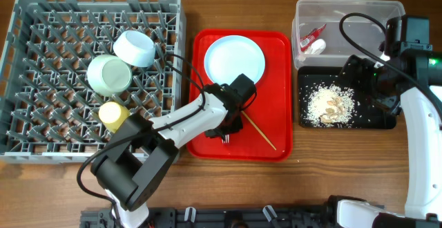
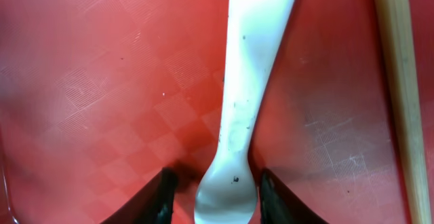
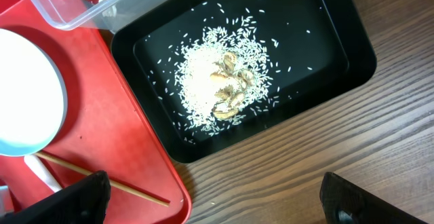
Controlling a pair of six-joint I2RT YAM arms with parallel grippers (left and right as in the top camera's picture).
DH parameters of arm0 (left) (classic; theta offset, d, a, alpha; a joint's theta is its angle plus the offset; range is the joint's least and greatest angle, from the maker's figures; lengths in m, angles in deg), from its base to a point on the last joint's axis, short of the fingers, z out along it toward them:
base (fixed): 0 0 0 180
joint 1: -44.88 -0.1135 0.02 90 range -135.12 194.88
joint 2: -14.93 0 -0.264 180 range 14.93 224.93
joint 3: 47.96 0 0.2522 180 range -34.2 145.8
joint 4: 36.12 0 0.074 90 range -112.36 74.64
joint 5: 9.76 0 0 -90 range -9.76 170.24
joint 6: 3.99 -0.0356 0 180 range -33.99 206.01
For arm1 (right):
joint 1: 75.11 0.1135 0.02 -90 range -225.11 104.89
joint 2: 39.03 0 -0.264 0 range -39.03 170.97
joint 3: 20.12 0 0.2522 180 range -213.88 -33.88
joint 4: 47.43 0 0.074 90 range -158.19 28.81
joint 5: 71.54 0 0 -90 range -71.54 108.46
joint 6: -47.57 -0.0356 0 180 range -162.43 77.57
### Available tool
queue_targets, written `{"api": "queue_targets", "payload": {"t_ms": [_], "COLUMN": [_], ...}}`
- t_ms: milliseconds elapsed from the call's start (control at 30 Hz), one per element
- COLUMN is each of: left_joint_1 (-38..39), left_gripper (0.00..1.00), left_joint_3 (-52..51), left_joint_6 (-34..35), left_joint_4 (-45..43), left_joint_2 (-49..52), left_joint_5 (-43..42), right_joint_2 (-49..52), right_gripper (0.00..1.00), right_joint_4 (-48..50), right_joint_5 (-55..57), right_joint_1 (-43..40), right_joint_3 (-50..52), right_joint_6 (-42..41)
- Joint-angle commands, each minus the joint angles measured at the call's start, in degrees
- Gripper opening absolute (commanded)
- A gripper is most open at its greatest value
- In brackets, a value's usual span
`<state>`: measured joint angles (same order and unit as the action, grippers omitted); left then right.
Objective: Sort waste into correct bins and load items into the dishwasher rack
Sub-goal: 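Grasp the white plastic fork with the left gripper, then drop the white fork into the dish rack with the left gripper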
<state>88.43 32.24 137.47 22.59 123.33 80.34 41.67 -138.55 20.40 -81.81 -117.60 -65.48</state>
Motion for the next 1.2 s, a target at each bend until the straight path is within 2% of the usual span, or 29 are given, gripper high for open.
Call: {"api": "queue_targets", "payload": {"t_ms": [0, 100, 300, 400, 800, 900, 933, 1033, 1167], "left_joint_1": [0.2, 0.2, 0.2, -0.2, -0.3, -0.3, -0.6, -2.4, -11.0], "left_gripper": [0.26, 0.18, 0.12, 0.05, 0.04, 0.04, 0.04, 0.04, 0.04], "left_joint_3": [-0.9, -0.9, -0.9, -0.9, -0.9, -0.3, 2.1, 5.7, 9.8], "left_joint_6": [0.2, 0.2, 0.0, -0.3, -0.4, -1.8, -6.5, -13.1, -22.4], "left_joint_4": [-0.3, -0.3, 0.2, 0.3, 1.0, 2.5, 5.9, 9.0, 11.6], "left_joint_2": [2.9, 2.9, 2.6, 1.3, -1.5, -4.2, -7.6, -12.2, -18.9], "left_joint_5": [-2.1, -3.3, -3.9, -3.9, -3.6, -1.3, 2.4, 3.9, 4.3], "right_joint_2": [-0.6, -0.6, -0.6, -0.6, -0.6, -0.6, -0.6, -0.6, -0.6], "right_gripper": [1.0, 1.0, 1.0, 1.0, 1.0, 1.0, 1.0, 1.0, 1.0], "right_joint_4": [-0.1, -0.1, -0.1, -0.1, -0.1, -0.1, -0.1, -0.1, -0.1], "right_joint_5": [-0.5, -0.5, -0.5, -0.5, -0.5, -0.5, -0.5, -0.5, -0.5], "right_joint_1": [-0.1, -0.1, -0.1, -0.1, -0.1, -0.1, -0.1, -0.1, -0.1], "right_joint_3": [-0.3, -0.3, -0.3, -0.3, -0.3, -0.3, -0.3, -0.3, -0.3], "right_joint_6": [0.4, 0.4, 0.4, 0.4, 0.5, 0.6, 0.6, 0.5, 0.6]}}
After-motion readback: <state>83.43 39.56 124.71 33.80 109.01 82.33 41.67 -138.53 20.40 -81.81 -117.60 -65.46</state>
